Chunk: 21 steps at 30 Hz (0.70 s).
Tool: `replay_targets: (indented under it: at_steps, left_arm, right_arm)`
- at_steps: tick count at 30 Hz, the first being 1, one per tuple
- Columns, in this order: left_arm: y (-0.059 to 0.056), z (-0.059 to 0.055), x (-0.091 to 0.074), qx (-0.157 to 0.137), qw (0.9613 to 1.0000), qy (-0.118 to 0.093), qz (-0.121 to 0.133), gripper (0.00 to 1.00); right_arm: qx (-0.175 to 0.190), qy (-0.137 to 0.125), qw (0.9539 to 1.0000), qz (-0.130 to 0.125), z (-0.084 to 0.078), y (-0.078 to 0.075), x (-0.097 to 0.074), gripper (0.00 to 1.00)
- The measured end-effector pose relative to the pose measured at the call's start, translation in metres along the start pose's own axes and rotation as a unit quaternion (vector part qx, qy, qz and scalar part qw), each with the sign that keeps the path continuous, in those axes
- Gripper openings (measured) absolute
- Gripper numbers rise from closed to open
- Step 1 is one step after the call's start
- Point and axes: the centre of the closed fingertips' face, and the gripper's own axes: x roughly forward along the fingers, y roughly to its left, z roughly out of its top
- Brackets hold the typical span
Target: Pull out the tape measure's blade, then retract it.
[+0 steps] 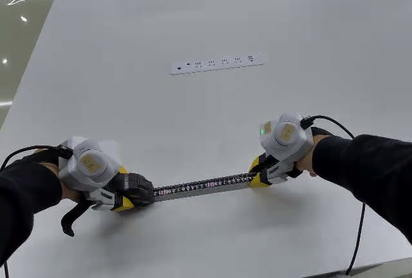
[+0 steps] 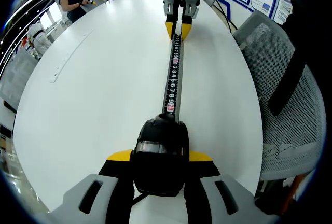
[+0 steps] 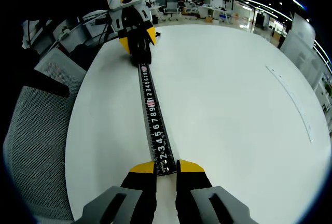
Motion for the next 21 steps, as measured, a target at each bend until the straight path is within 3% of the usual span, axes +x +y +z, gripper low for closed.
replay_targets:
  at_steps: [21]
  left_arm:
    - [0.0011,-0.0011,0.0016,0.000,1.0000,0.000,0.000,0.30]
  right_arm:
    - [0.008,-0.001,1.0000,-0.002,-0.0074,-0.0013,-0.0047,0.09]
